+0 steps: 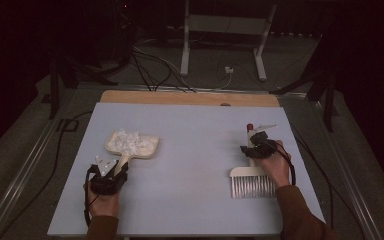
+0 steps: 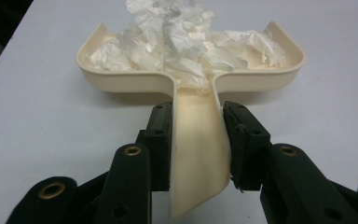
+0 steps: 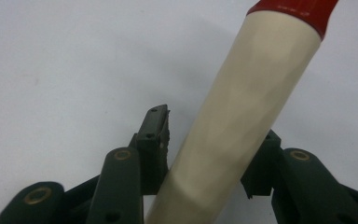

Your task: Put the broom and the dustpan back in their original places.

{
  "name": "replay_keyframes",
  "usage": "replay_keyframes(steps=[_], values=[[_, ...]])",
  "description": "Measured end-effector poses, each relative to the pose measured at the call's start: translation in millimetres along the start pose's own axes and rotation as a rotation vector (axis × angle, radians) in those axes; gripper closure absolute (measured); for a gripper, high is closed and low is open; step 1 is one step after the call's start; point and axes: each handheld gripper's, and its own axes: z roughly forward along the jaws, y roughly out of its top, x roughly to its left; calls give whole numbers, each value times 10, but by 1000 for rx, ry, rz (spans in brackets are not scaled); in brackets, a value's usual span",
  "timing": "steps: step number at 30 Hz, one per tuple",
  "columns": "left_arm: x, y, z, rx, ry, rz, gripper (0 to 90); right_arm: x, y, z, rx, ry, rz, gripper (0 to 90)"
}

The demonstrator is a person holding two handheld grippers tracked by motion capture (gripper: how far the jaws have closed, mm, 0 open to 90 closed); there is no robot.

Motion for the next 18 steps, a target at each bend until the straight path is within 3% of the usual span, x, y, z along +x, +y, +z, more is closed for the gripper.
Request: replay_keyframes(steps=[18], values=[[-108,-4,134,4,47,-28,660,-48,-35,94,28,-17,20,600]])
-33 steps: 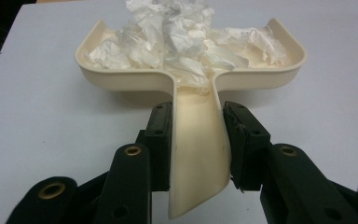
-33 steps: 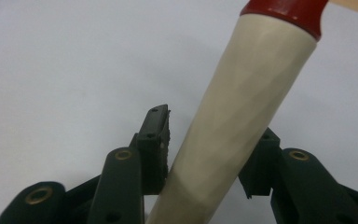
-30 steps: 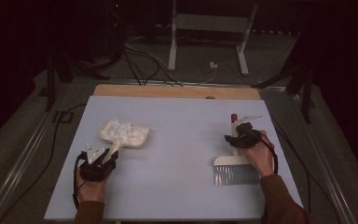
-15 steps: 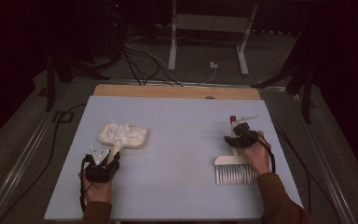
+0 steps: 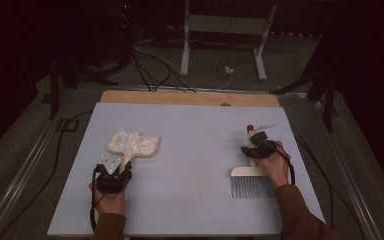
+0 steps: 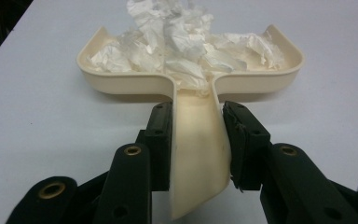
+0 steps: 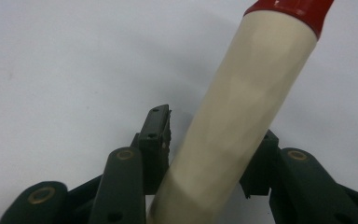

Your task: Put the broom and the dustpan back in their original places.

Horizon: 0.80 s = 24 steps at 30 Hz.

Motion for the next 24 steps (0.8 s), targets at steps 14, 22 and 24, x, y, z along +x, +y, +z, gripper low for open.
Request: replay_keyframes(steps=[14,22,24], values=[[-50,-16,41,12,28,-25,657,5,-51,55,32,42,5,544],[-56,-38,76,43,34,-32,645,-42,-51,-28,-32,62,44,433],[-48,-39,73,39,32,-40,625,-36,-48,-57,-49,55,57,418]])
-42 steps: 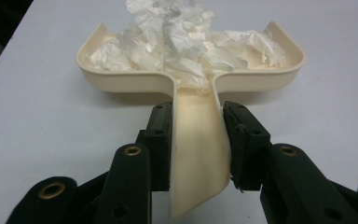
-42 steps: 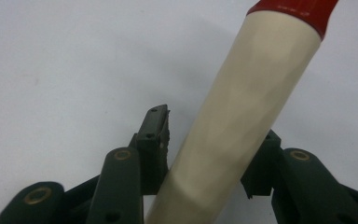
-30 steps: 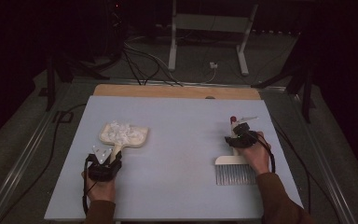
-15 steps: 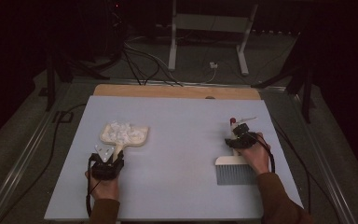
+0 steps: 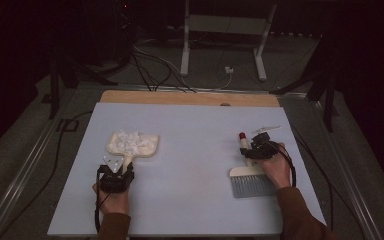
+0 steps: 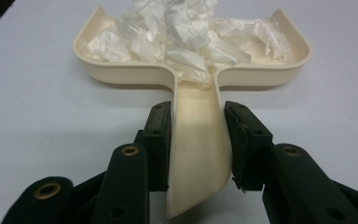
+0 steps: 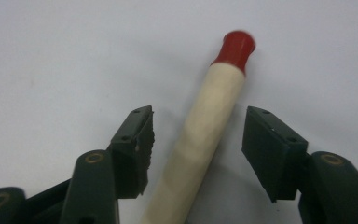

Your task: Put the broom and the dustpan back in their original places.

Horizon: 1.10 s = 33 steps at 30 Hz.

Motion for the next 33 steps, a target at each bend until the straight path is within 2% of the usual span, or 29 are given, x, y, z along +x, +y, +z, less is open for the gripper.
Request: replay_keyframes(steps=[2,6,9,12,13,18,22,27,33], values=[[11,6,-10,-2,-2,-1,563,4,4,-26,-23,11,21,394],[40,12,-42,-26,-11,-20,472,39,-1,-77,-62,0,39,330],[68,33,-82,-60,-48,-36,427,79,-14,-119,-94,-1,53,275],[73,75,-140,-106,-81,-32,372,122,-27,-180,-135,8,64,217],[71,93,-164,-123,-83,-28,312,139,-32,-204,-149,19,68,201],[111,187,-310,-196,-133,-14,234,239,-57,-318,-223,68,54,155],[175,246,-408,-232,-168,6,181,315,-105,-382,-269,98,38,145],[264,268,-476,-247,-215,23,135,417,-179,-460,-345,116,11,118],[302,265,-510,-247,-279,53,28,505,-254,-515,-397,130,-20,76]])
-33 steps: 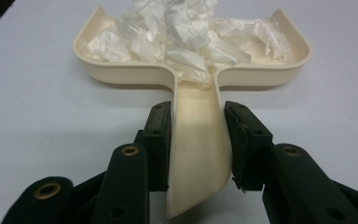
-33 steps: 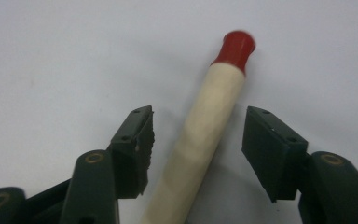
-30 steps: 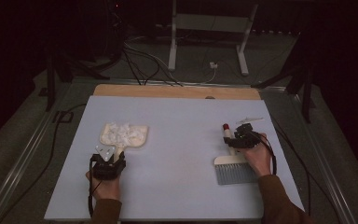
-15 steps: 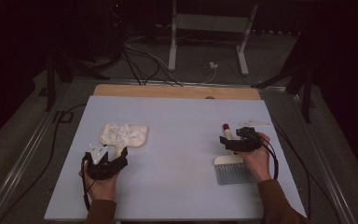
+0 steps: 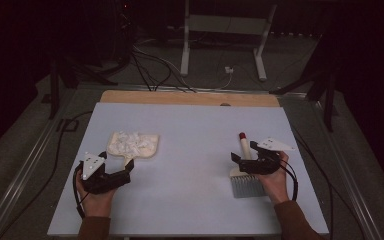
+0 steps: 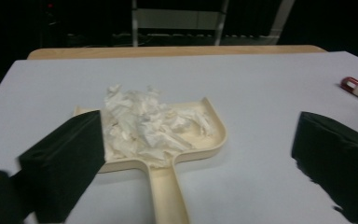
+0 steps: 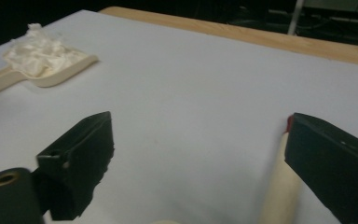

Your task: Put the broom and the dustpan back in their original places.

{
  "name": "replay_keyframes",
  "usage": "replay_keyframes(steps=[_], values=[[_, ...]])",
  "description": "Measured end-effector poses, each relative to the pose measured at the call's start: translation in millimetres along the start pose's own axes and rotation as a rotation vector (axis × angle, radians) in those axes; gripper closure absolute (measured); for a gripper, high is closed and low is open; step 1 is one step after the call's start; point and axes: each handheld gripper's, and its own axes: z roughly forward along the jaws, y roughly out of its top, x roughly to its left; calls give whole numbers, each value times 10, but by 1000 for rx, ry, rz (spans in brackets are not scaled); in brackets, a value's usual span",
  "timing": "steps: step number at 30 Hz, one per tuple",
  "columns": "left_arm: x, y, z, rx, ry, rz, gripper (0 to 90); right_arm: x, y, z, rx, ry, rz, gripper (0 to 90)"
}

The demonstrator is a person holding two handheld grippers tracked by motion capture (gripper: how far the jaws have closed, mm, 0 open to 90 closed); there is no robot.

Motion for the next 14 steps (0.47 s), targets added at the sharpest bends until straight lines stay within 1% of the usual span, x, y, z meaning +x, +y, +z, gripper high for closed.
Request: replay_keyframes(steps=[3,4,8,10,14], values=[[-13,6,-10,-8,-26,9,7,38,-14,-34,-27,11,-11,59],[-18,8,-9,-5,-34,13,5,48,-24,-46,-39,9,-18,51],[-54,0,9,20,-60,39,4,77,-67,-92,-51,-5,-33,38],[-65,-9,16,25,-74,39,4,86,-97,-118,-54,-14,-40,34],[-62,-14,7,27,-79,34,4,76,-150,-159,-61,-19,-57,26]])
